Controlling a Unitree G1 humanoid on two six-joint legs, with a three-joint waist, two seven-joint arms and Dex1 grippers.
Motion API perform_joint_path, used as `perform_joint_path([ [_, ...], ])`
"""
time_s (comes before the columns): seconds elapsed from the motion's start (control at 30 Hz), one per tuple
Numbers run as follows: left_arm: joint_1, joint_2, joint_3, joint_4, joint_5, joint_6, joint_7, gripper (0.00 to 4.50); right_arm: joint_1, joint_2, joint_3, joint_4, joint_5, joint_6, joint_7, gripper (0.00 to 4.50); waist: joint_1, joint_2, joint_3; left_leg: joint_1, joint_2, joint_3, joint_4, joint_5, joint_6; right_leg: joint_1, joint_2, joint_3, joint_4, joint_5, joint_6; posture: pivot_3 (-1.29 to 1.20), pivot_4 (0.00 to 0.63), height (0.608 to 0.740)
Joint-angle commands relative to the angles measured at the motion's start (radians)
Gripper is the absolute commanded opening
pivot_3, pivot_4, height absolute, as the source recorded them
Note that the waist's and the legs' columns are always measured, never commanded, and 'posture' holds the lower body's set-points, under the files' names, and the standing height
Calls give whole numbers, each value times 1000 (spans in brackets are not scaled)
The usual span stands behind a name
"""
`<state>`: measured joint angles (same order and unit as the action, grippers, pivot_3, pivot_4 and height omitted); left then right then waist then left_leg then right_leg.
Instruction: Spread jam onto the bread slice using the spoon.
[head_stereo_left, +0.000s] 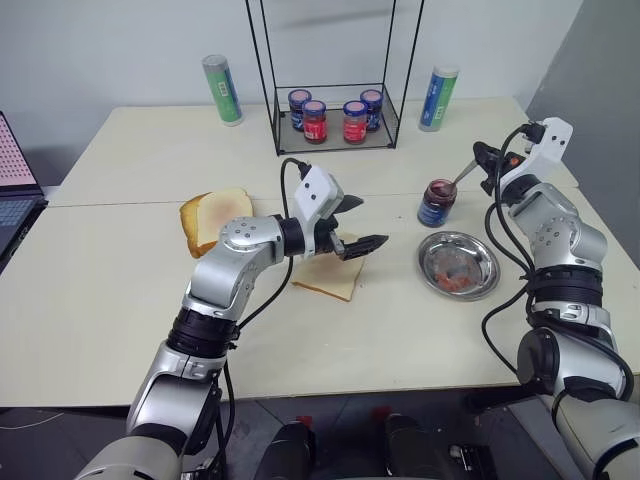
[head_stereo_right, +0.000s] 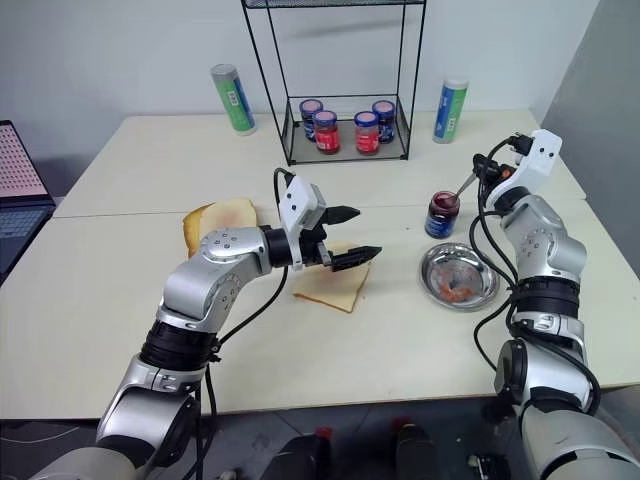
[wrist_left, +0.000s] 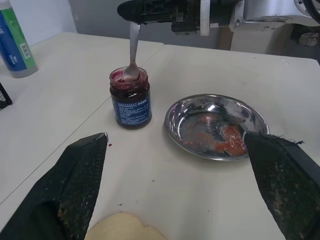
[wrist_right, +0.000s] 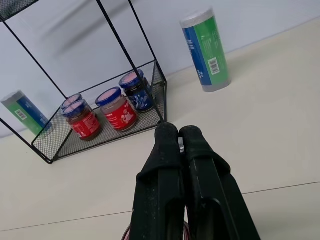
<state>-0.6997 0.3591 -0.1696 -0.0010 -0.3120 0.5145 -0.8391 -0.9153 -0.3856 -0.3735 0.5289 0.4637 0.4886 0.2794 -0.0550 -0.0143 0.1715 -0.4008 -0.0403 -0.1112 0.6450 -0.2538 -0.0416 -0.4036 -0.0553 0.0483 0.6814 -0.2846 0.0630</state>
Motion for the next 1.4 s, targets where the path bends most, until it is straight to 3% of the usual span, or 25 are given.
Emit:
perform_joint_path([
  [0.03,-9,6,18,-26,-3,-22,-1,4500,-37,-18,-5,-51,8,-19,12,37,0,0,0,0,0,0,0,0,0,0,0,0,0,0,0,0,150,740],
  [0.97,-12,-1,11,-5,2,-42,-12,4500,-48,-36,-18,-144,28,35,-15,37,0,0,0,0,0,0,0,0,0,0,0,0,0,0,0,0,150,740],
  [1.4,12,34,31,-22,-6,-42,-32,4500,-67,47,-297,-178,330,249,-288,37,0,0,0,0,1,0,0,0,1,0,0,0,1,0,0,0,150,740],
])
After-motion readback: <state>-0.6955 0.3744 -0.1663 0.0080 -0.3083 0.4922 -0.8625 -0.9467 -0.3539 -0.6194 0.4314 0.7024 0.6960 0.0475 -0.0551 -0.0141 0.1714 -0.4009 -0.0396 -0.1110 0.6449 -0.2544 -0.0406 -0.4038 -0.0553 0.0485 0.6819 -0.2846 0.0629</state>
